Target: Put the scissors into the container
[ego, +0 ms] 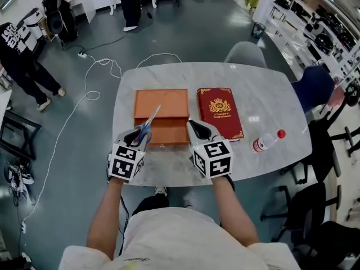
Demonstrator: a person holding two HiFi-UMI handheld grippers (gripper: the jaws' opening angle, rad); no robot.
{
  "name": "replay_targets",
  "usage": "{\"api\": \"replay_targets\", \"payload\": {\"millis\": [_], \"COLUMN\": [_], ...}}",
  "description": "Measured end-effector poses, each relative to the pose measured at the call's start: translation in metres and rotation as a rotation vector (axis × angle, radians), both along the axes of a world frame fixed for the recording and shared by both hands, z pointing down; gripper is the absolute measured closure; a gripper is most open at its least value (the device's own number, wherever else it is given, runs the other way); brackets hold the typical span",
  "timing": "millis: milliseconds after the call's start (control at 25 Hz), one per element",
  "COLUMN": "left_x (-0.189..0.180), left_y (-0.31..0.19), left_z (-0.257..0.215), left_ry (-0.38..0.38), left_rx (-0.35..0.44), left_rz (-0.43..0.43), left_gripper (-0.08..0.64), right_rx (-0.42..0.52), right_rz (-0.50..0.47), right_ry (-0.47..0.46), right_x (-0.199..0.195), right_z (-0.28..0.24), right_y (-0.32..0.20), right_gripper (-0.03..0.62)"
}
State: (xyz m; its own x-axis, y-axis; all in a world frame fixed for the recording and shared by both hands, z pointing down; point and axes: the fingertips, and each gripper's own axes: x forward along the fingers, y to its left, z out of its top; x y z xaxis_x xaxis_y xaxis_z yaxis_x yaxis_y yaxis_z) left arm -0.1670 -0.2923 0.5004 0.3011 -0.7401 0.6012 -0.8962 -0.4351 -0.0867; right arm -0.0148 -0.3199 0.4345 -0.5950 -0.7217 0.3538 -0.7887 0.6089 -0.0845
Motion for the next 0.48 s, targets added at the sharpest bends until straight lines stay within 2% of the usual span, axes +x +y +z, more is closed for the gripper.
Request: {"api": "replay_targets", "payload": {"millis": [280, 480], "left_x": [-0.002, 0.006], "left_y": [-0.018, -0.032], "left_z": [0.030, 0.041], "left_ry": [-0.086, -0.144], "left_rx": [-0.061, -0.074], "left_rz": [0.190, 0.319], "left_gripper": [0.476, 0.476], "right_rx": [-0.020, -0.034], "right_rz": [0.041, 0.087], "right_ry": [0.016, 0.018], "right_x": [-0.011, -0.011], "right_z": [0.012, 0.020], "right_y": [-0.015, -0.023], "right_gripper": [0.589, 0.589]}}
